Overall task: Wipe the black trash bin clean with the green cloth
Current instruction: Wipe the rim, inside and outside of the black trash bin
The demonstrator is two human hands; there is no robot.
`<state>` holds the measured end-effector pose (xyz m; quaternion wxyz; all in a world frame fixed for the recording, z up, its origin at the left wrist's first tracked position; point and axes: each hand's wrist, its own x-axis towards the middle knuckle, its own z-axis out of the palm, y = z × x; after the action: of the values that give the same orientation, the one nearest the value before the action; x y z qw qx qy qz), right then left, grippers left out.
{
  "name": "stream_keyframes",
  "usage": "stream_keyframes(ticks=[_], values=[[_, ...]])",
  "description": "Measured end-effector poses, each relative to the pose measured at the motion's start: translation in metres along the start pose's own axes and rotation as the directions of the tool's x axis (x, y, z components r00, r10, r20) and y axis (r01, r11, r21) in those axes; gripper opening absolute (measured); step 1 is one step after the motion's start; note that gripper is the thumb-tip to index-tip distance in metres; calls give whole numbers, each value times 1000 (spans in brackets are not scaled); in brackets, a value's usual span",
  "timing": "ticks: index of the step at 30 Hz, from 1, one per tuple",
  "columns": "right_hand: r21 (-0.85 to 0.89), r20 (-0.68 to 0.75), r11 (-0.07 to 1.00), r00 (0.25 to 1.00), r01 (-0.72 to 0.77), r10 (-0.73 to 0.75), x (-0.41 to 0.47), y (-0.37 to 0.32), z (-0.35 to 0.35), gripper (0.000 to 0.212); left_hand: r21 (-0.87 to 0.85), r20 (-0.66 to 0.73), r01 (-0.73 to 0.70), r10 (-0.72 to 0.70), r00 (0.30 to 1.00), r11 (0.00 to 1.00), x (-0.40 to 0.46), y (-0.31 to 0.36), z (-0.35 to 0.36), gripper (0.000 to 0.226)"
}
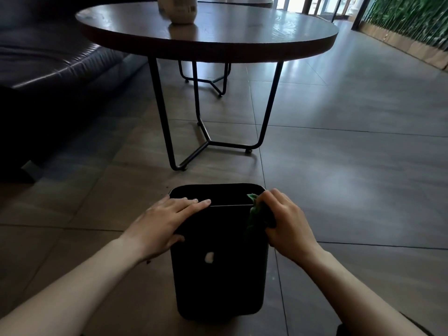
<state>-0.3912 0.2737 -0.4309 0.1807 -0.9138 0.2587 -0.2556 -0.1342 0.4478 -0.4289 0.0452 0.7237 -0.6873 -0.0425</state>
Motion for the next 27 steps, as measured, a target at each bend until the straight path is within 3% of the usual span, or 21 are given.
stream_keyframes(ticks=[6, 11, 16, 18, 23, 25, 27], values=[[155, -286, 981, 945, -120, 161, 0, -11, 6, 57, -86, -19, 15, -17, 1000, 996, 9, -9, 5, 101], [144, -420, 988, 902, -47, 104, 10, -42, 24, 54, -156, -43, 60, -67, 997, 986, 18, -7, 9, 100], [-87, -278, 995, 960, -47, 21, 8, -71, 77, 54, -205, -54, 66, -78, 996, 977, 20, -8, 8, 97], [-245, -166, 969, 985, -7, -35, 0, -71, 94, 56, -219, -57, 69, -84, 995, 973, 20, -8, 8, 95], [-446, 6, 887, 992, 116, -127, -29, -62, 105, 57, -230, -65, 89, -106, 992, 969, 20, -5, 9, 94], [-514, 27, 840, 982, 174, -187, -29, -59, 99, 57, -256, -72, 98, -120, 990, 962, 21, -5, 7, 94], [-499, -45, 854, 980, 145, -193, -16, -57, 93, 53, -273, -71, 110, -135, 988, 956, 24, -5, 6, 93]])
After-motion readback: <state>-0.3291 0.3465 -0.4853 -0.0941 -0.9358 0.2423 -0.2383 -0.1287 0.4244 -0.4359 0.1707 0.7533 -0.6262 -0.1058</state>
